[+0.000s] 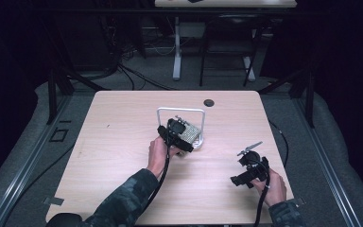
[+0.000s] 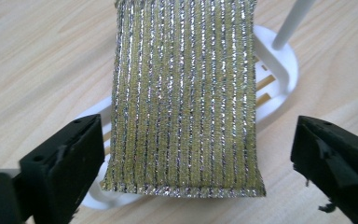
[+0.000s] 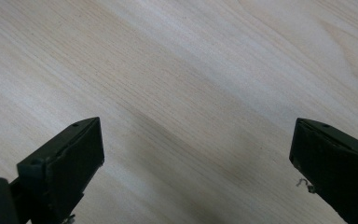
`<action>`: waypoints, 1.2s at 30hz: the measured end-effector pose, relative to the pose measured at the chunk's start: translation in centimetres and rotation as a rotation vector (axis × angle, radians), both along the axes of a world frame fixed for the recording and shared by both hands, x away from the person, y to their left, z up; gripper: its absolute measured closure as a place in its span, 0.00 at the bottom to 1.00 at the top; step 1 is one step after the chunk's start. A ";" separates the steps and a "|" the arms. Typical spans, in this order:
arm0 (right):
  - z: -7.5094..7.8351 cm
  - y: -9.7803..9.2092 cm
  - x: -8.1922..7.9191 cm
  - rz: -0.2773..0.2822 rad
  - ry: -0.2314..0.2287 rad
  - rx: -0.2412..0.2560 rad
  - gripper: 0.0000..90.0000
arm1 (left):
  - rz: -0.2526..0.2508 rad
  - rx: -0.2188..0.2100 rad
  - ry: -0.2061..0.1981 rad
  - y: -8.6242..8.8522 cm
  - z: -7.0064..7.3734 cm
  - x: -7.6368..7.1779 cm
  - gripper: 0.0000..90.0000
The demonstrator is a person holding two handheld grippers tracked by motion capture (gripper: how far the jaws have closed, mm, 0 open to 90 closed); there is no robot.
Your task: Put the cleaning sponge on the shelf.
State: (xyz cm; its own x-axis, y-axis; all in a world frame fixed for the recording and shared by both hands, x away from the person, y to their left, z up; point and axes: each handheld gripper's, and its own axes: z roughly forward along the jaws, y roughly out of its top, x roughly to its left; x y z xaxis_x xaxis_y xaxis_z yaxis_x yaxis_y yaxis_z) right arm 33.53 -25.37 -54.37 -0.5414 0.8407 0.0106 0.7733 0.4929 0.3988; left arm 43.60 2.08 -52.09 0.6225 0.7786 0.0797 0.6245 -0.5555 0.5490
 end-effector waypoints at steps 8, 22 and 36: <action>0.0 -0.1 0.0 -0.001 -0.009 0.007 0.02 | -0.051 -0.007 -0.002 0.4 0.9 -1.1 0.02; 0.0 0.0 0.0 0.005 0.001 0.002 0.02 | -0.103 -0.008 -0.007 2.7 2.9 -2.4 0.00; 0.0 0.1 0.0 0.006 0.001 0.000 0.03 | -0.118 -0.025 -0.009 5.6 4.4 -3.7 0.00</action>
